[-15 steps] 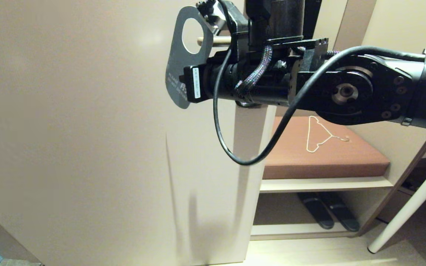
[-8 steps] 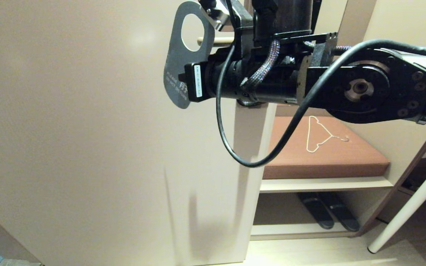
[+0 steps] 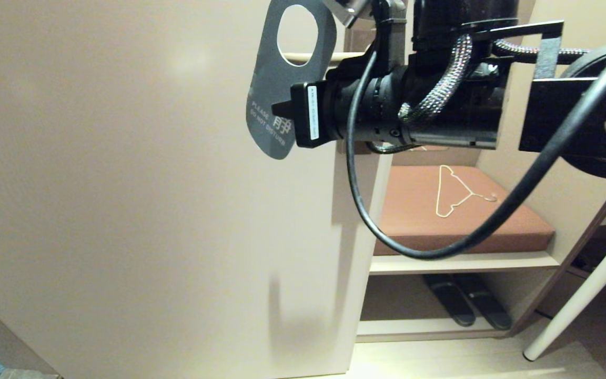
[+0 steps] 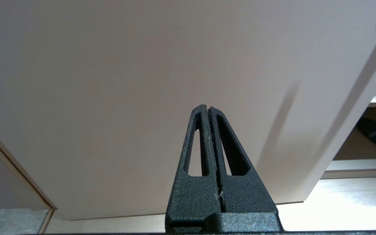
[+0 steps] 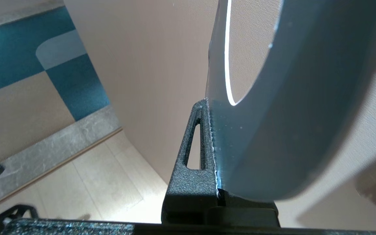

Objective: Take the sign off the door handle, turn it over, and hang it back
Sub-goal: Hand it to the other hand

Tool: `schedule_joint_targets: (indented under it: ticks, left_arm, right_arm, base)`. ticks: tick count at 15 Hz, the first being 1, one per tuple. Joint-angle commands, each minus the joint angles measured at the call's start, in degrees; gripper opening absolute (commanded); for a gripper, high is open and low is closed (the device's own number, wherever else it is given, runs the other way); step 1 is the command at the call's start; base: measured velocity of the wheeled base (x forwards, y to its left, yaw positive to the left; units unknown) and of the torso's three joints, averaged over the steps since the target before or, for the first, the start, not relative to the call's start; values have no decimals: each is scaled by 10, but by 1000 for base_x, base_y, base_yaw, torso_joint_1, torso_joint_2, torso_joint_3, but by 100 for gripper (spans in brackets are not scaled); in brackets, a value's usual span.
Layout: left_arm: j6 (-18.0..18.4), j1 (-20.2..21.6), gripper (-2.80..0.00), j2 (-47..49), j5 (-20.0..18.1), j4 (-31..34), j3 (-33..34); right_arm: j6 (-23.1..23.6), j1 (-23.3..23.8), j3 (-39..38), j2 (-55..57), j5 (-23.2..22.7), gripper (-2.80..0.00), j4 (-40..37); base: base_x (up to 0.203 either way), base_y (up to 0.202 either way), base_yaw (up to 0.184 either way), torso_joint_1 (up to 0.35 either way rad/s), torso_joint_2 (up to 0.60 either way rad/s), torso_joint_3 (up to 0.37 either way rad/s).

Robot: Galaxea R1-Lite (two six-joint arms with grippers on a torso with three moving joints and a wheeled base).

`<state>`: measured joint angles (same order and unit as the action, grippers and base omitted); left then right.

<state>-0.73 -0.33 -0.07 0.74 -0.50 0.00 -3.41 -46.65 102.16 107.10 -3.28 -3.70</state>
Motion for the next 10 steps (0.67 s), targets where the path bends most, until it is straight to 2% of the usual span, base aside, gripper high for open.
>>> schedule_joint_targets:
  ticks: [1, 5, 8, 10]
  left_arm:
    - [0, 0, -280, 1, 0, 0, 0]
    - [0, 0, -280, 1, 0, 0, 0]
    - [0, 0, -280, 1, 0, 0, 0]
    - [0, 0, -280, 1, 0, 0, 0]
  right_arm:
    - [0, 0, -18, -36, 0, -280, -6]
    - [7, 0, -58, -94, 0, -280, -30]
    - [22, 5, -121, -150, 4, -280, -35]
    - [33, 30, -163, -189, 5, -280, -39]
  base:
    - [0, 0, 0, 0, 0, 0]
    - [0, 0, 0, 0, 0, 0]
    - [0, 0, 0, 0, 0, 0]
    - [0, 0, 0, 0, 0, 0]
